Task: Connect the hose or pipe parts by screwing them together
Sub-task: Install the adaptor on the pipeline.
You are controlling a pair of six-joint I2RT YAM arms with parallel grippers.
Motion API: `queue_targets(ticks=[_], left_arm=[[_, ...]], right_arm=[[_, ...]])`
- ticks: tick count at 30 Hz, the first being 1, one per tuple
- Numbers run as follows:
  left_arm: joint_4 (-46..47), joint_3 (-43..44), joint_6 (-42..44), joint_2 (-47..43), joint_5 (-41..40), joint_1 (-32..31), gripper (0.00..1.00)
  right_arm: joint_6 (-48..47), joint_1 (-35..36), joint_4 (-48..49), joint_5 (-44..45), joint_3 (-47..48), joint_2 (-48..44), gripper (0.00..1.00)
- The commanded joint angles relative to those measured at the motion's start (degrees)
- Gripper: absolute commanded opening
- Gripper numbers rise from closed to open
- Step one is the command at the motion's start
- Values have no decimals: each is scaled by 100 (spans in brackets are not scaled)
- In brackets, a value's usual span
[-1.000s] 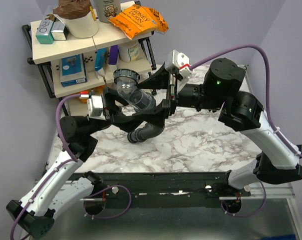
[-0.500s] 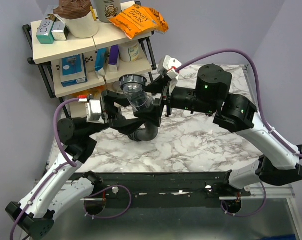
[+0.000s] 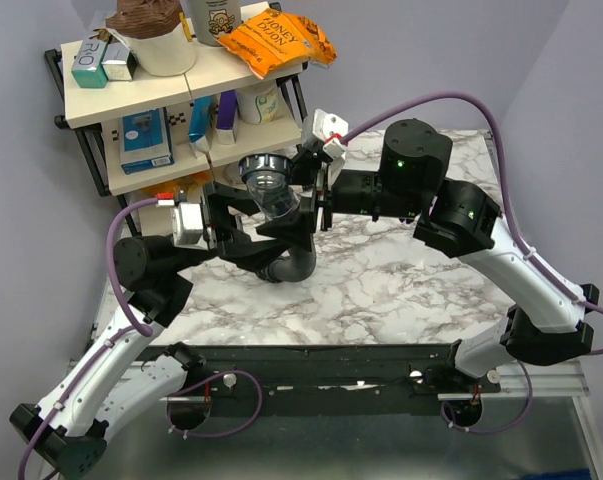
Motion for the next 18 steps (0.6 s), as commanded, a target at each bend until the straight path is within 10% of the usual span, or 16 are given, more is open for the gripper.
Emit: queue_targets(ticks=[1, 5, 11, 18], left_arm=[[30, 41, 113, -79, 107, -12, 0], [-50, -3, 140, -96, 116, -12, 0], [-181, -38, 236, -114, 72, -12, 0], [-217, -12, 254, -123, 46, -12, 0]], right_arm=[[-129, -17, 61, -262, 142, -129, 84], [-217, -17, -80, -271, 256, -129, 67], [-261, -17, -291, -262, 537, -156, 77], [-191, -17, -247, -210, 458, -156, 58]])
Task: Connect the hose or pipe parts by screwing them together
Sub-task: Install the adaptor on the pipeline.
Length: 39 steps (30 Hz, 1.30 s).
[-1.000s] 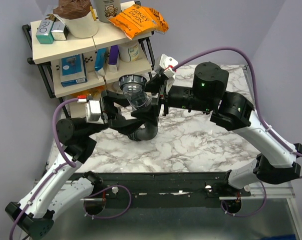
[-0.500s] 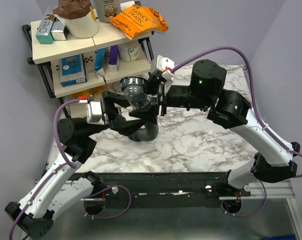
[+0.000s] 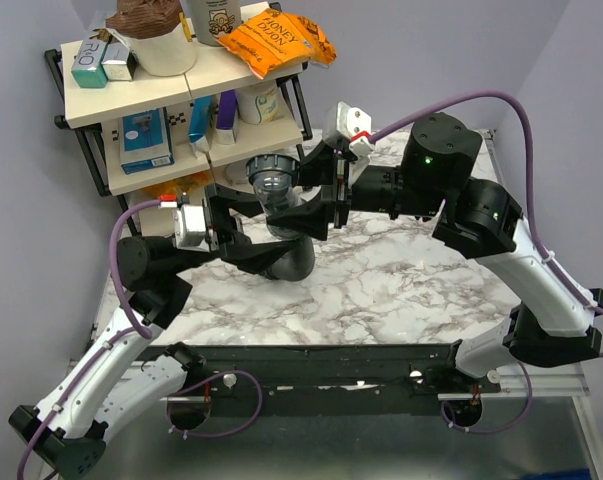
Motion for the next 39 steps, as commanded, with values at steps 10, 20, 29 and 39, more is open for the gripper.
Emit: queue_targets(ticks=[10, 20, 29, 39], left_arm=[[-235, 192, 519, -103, -333, -10, 0], [-754, 438, 1311, -94, -1643, -10, 0], [-438, 307, 1075, -95, -1627, -10, 0], [-973, 17, 925, -454, -819, 43, 99]], right_arm=[[260, -25, -184, 846, -69, 68, 1], [436, 282, 1133, 3852, -2018, -872, 1], [1376, 326, 3006, 3451, -3576, -1558, 1], [885, 335, 2682, 3363, -2513, -1549, 0]])
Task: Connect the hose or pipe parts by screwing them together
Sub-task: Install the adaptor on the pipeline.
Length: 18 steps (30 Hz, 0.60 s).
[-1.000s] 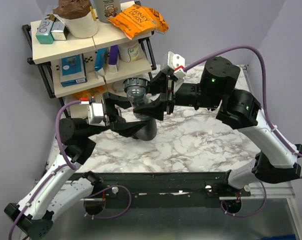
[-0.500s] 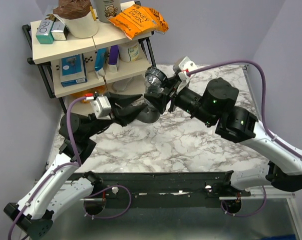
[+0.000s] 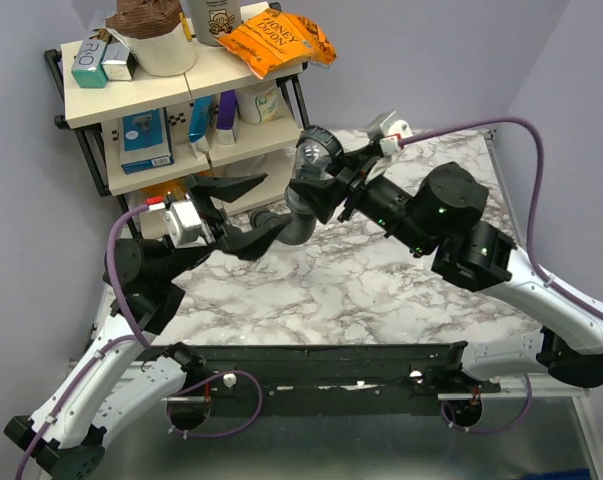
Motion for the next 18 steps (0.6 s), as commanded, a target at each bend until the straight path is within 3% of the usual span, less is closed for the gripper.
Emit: queue_targets(ticks=[1, 7, 18], left_arm=[[-346, -169, -44, -295, 829, 69, 99], [-365, -327, -289, -138, 1596, 96, 99], [1005, -362, -1826, 276, 1148, 96, 99]], right_arm=[[-127, 49, 297, -161, 479, -212, 1], [163, 40, -2, -1399, 726, -159, 1], [277, 40, -2, -2490, 805, -10, 1]])
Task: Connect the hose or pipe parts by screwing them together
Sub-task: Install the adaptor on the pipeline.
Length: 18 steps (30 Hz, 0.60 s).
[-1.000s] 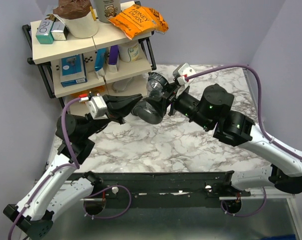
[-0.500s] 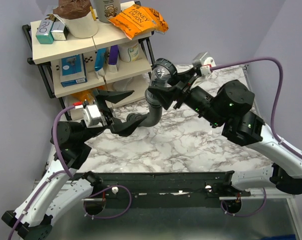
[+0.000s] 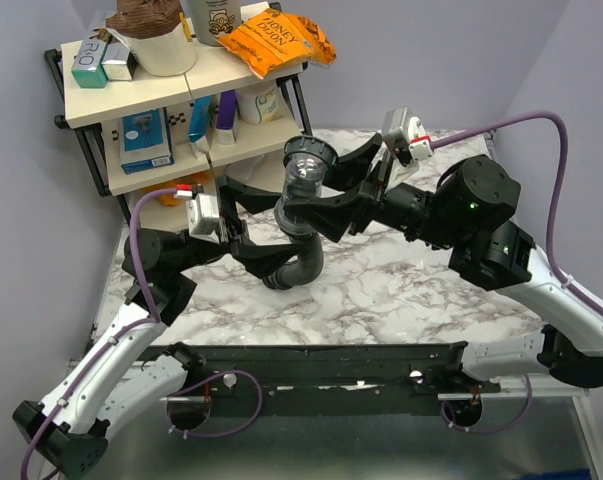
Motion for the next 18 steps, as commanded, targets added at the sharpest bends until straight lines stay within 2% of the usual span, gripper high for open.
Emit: queue_targets(ticks=[1, 7, 18], left_arm=[[814, -91, -826, -35, -168, 30, 99], [1553, -144, -1653, -26, -150, 39, 99], [1860, -206, -1706, 9, -54, -58, 99]], right_arm=[[65, 29, -9, -576, 201, 69, 0], [65, 20, 35, -655, 254, 174, 1], [170, 20, 123, -805, 377, 456, 1]])
